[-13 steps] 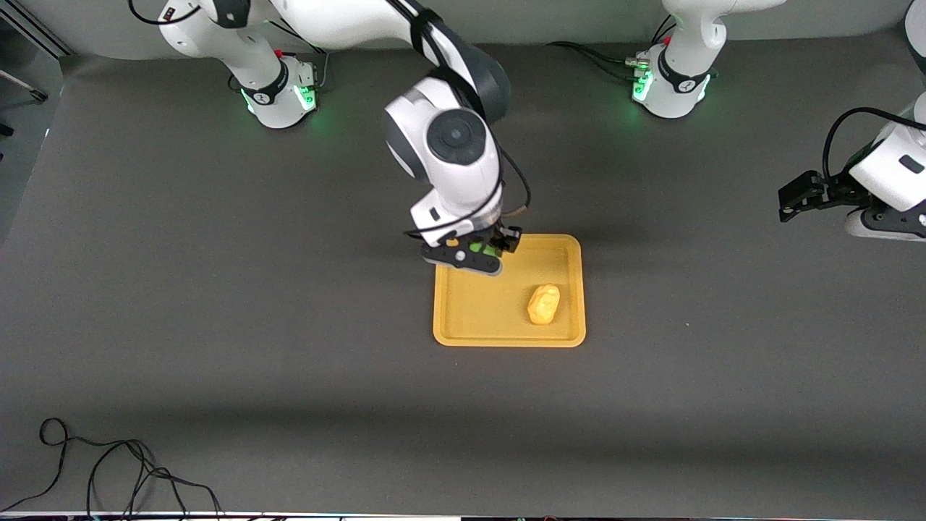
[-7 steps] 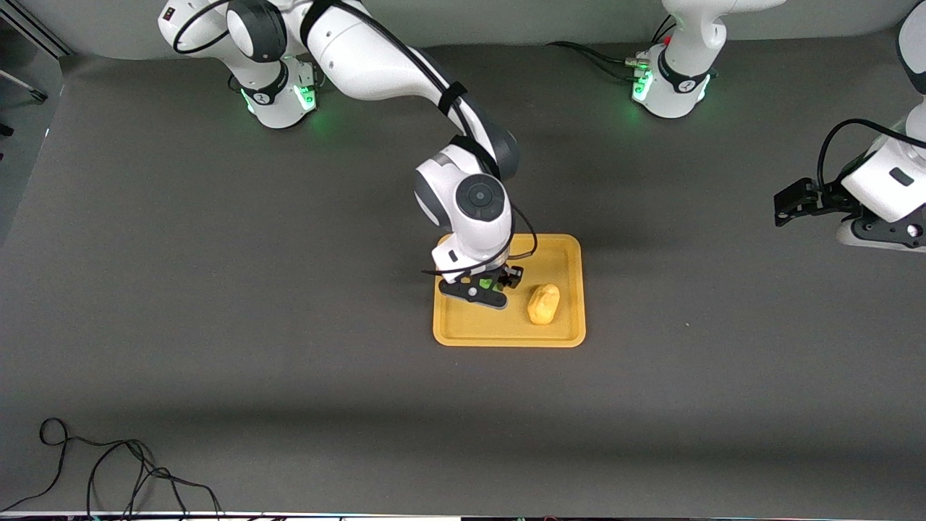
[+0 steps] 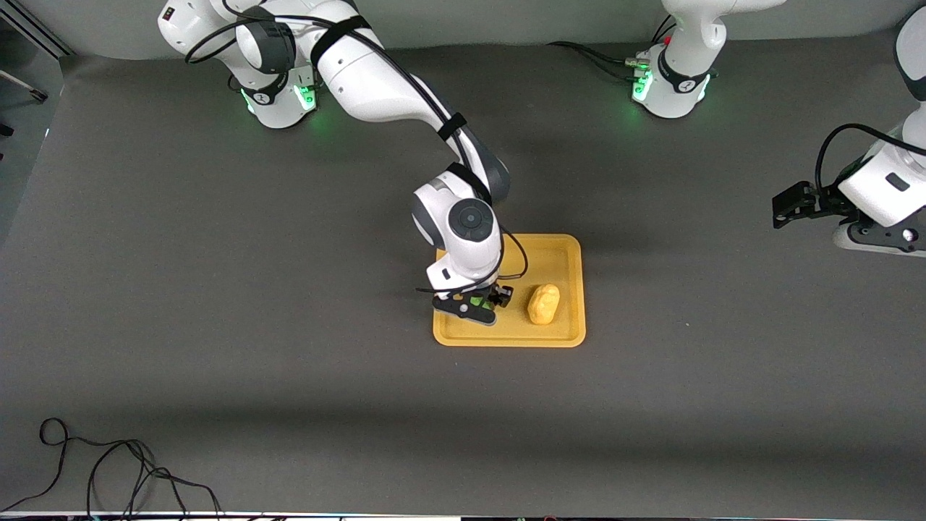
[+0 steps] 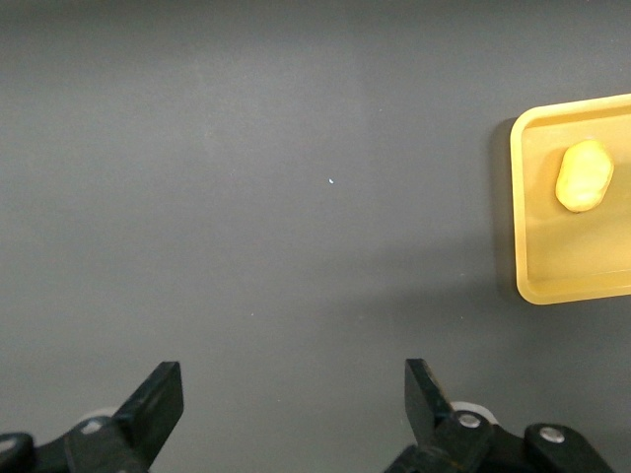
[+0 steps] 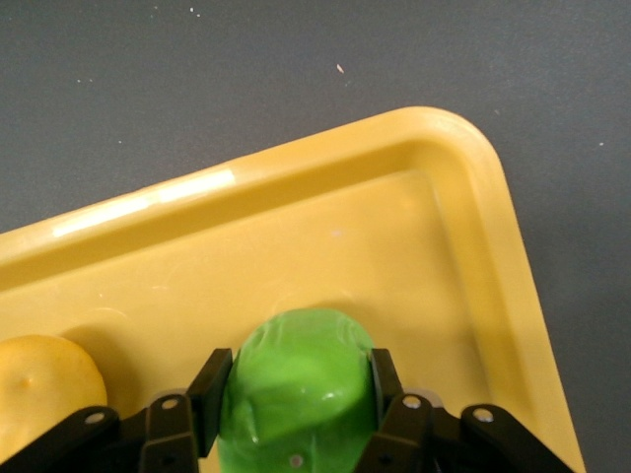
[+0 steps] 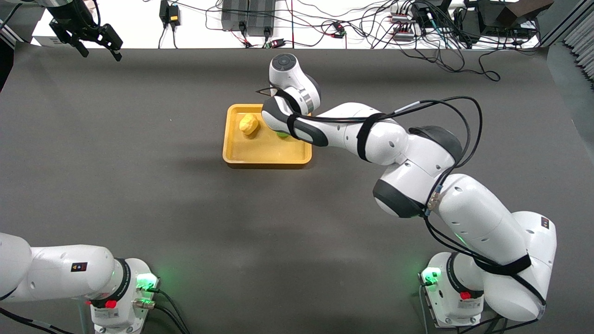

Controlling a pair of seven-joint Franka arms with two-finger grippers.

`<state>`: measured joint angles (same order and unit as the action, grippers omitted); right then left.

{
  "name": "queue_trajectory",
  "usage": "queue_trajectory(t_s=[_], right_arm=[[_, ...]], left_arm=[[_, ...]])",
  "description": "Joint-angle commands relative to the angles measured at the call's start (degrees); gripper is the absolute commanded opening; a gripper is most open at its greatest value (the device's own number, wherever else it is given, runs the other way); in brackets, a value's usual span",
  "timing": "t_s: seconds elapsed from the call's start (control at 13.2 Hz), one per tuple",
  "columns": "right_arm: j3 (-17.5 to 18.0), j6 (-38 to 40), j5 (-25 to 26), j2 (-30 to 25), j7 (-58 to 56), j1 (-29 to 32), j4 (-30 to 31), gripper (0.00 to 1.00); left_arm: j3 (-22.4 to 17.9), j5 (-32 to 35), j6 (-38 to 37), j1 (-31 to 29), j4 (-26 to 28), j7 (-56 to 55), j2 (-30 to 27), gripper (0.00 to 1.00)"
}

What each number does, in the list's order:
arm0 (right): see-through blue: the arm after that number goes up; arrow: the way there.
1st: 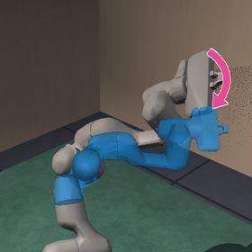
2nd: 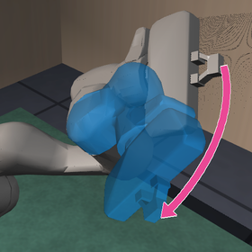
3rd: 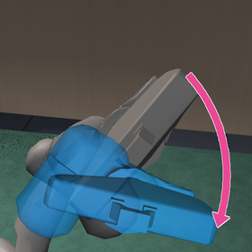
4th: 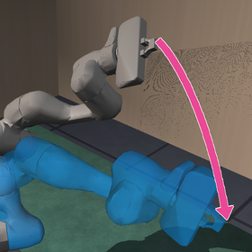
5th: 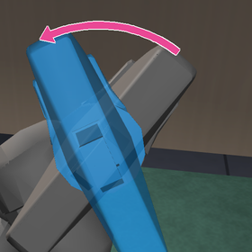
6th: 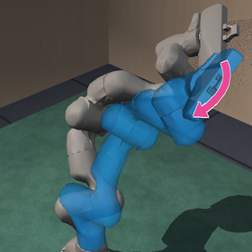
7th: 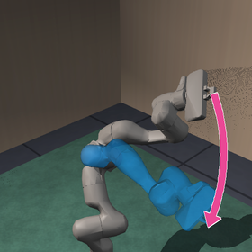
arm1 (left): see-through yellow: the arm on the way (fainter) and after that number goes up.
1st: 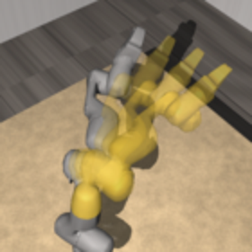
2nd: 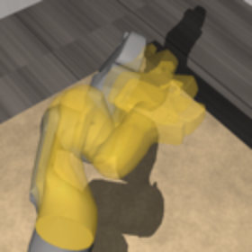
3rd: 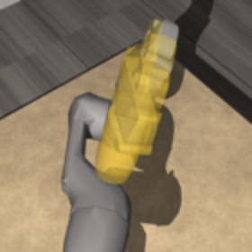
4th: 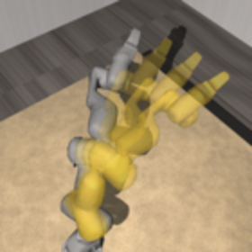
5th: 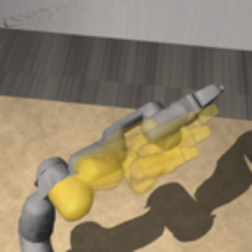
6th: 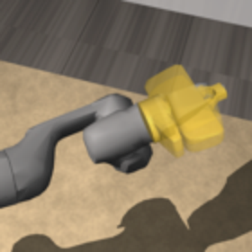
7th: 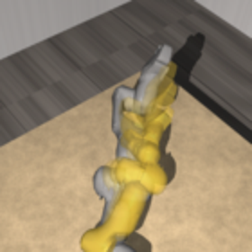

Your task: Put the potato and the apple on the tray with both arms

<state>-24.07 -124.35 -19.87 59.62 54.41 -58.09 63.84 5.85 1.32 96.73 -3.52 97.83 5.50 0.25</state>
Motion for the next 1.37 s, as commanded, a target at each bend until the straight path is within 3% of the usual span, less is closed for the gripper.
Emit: queue_trajectory(t_s=[0.0,0.3,0.38,0.76,1.06,1.29], right_arm=[[0.7,-1.2,0.0,0.1,1.8,-0.3,0.0,0.45],[1.8,-1.2,-0.1,-0.1,2.2,-0.3,-0.2,0.49],[1.9,-1.2,-0.1,-0.1,2.4,-0.3,-0.1,0.97],[1.0,0.9,0.7,-4.5,1.4,0.9,0.1,1.0],[-3.9,13.2,0.7,-14.4,-0.3,1.1,0.0,1.0],[-9.8,26.8,0.7,-23.2,-12.5,1.1,1.8,1.0]], left_arm=[[0.0,-0.3,-0.1,-0.3,-0.6,1.3,0.4,1.0],[0.0,-1.1,-0.5,-0.3,-0.6,1.5,0.4,1.0],[0.0,-1.1,-0.6,-0.2,-0.6,1.4,0.4,1.0],[-0.7,-1.1,-0.9,-1.6,-0.8,1.8,0.3,1.0],[-0.8,-1.1,0.0,-1.8,-1.1,1.8,0.4,1.0],[-0.6,-0.5,-0.6,-1.5,-1.1,0.8,0.3,1.0]])
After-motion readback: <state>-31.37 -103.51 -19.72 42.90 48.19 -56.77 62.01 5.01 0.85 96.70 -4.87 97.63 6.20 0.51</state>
